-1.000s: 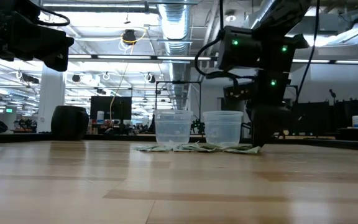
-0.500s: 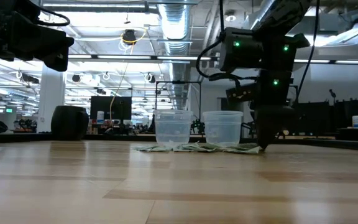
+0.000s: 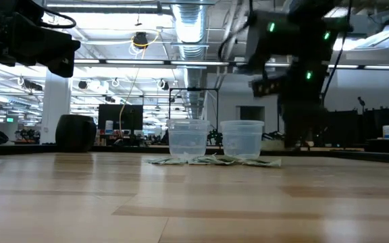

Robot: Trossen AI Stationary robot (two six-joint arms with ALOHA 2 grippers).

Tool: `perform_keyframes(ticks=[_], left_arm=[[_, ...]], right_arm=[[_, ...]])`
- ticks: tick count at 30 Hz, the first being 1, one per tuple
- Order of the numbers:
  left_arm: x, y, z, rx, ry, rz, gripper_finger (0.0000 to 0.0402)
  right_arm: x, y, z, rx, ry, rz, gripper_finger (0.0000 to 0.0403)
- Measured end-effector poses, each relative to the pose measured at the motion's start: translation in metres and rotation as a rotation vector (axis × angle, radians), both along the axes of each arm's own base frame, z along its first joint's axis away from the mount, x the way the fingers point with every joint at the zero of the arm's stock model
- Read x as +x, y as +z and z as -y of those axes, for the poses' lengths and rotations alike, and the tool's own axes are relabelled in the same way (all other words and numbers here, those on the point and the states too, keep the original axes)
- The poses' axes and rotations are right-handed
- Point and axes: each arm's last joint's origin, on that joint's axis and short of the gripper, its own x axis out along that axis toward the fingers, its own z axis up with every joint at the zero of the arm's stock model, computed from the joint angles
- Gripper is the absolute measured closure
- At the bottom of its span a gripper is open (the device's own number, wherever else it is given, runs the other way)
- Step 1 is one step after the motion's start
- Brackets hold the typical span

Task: Pick and place items into bin
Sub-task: Put the green stevia packet into the right transparent bin

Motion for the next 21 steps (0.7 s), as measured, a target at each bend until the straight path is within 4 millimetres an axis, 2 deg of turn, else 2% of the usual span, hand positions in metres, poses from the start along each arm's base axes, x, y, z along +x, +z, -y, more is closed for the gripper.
perform_keyframes(ticks=[6,10,12,16,21], left_arm=[[0.0,0.0,0.0,0.0,0.0,-0.001,0.0324],[0.0,0.0,0.0,0.0,0.0,0.0,0.0324],[0.0,0.0,0.0,0.0,0.0,0.0,0.0324],[0.0,0.0,0.0,0.0,0.0,0.0,0.0324],[0.0,0.0,0.0,0.0,0.0,0.0,0.0324]], right_arm=[[-0.005,0.05,-0.007,-0.233,0.005,0.24,0.0402],[-0.011,0.082,-0.002,-0.475,-0.082,0.44,0.0402],[-0.013,0.093,0.003,-0.541,-0.138,0.51,0.0402],[-0.011,0.102,0.027,-0.463,-0.217,0.562,0.0402],[-0.001,0.09,0.065,-0.204,-0.203,0.509,0.0402]])
